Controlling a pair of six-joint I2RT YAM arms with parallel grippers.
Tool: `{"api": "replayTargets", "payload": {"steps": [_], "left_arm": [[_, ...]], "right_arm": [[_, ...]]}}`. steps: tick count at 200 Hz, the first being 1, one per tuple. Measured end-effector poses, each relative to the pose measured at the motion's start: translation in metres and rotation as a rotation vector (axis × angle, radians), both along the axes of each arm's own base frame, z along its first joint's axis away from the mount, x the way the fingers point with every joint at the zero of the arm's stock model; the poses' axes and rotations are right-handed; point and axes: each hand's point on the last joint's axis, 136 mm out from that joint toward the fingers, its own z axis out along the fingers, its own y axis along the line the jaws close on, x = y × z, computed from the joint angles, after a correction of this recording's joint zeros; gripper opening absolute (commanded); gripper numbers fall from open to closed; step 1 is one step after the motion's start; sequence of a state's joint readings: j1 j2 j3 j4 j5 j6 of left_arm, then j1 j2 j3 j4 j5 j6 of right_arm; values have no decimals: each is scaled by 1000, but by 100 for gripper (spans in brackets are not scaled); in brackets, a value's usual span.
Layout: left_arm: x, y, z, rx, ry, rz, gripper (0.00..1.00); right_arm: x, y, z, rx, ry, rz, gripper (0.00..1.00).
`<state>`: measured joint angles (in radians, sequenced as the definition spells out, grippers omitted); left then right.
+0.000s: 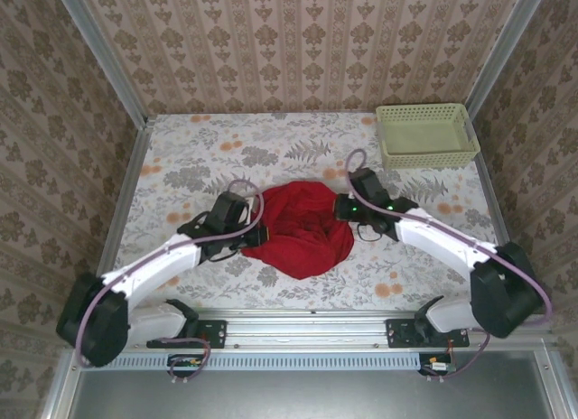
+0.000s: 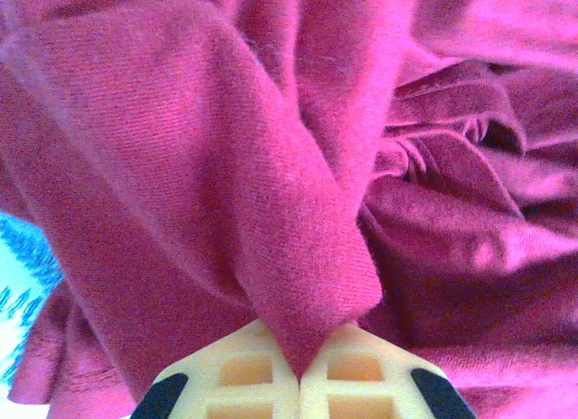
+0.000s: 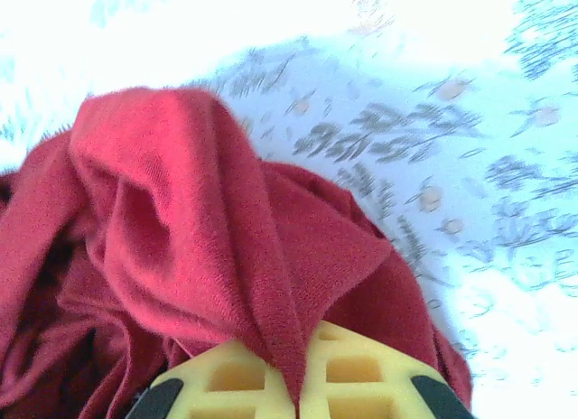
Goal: Fold the inside-out t-shirt
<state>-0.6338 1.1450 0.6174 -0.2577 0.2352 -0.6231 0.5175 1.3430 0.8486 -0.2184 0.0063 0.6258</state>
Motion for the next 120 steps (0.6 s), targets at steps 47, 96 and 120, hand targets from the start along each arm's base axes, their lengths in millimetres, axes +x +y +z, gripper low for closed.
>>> {"api": "replayTargets", "payload": {"steps": [47, 96, 120], "left_arm": [[-19, 22, -20, 108, 52, -15, 51], [-4, 10, 42, 134, -50, -6, 59], [8, -5, 61, 82, -77, 12, 55]], "right_arm": [[-10, 2, -24, -30, 58, 24, 52], [-25, 19, 17, -274, -10, 134, 63], [-32, 45, 47, -276, -69, 206, 58]]}}
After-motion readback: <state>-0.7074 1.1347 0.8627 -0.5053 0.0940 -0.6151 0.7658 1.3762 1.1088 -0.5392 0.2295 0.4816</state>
